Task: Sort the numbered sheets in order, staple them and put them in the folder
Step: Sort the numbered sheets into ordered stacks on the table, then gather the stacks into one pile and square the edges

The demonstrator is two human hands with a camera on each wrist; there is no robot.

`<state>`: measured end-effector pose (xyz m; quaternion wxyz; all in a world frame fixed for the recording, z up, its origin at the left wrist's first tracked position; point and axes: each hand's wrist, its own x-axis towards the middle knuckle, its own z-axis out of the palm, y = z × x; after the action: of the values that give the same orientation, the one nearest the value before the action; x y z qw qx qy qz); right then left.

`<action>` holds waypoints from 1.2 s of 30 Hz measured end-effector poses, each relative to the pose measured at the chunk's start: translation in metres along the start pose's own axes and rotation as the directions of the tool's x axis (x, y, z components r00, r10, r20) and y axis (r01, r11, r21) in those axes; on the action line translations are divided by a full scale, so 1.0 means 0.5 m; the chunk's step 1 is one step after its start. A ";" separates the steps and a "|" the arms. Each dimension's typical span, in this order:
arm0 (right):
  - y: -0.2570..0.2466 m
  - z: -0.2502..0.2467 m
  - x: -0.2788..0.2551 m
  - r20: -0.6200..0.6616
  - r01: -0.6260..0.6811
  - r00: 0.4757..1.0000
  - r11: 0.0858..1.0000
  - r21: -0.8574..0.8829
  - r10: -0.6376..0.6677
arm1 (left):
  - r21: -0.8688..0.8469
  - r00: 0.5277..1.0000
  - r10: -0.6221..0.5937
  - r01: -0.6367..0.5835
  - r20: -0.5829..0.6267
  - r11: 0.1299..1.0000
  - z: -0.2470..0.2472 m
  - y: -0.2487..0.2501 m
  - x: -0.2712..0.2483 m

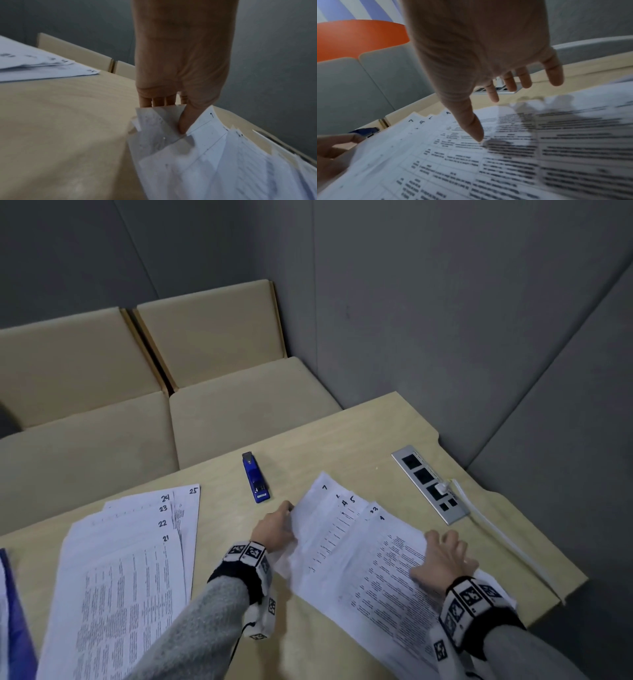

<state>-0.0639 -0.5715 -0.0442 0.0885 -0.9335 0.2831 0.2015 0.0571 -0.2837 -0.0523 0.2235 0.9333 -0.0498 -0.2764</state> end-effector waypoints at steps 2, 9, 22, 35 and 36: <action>0.017 -0.001 -0.003 -0.001 -0.063 0.998 0.998 -0.022 0.063 | -0.036 1.000 -0.026 0.025 -0.016 0.999 0.000 -0.009 -0.017; 0.101 0.021 -0.020 0.015 -0.334 0.934 0.858 0.390 0.357 | -0.241 0.979 -0.178 0.148 -0.104 0.959 0.006 -0.068 -0.064; -0.067 0.052 -0.070 0.136 -0.111 0.990 0.859 0.500 0.049 | -0.328 0.997 -0.083 0.080 0.005 0.941 0.019 0.003 -0.117; -0.133 -0.193 -0.050 -0.117 0.282 0.898 0.352 0.893 -0.424 | 0.291 0.751 0.505 -0.415 -0.426 0.862 -0.190 0.137 -0.228; -0.137 -0.198 -0.054 -0.118 0.258 0.901 0.297 0.919 -0.417 | 0.333 0.716 0.494 -0.370 -0.493 0.867 -0.203 0.134 -0.234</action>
<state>-0.0134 -0.5293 0.0603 0.6510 -0.7449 0.1359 0.0534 0.0154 -0.2787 0.1110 0.1866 0.9523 -0.2282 0.0786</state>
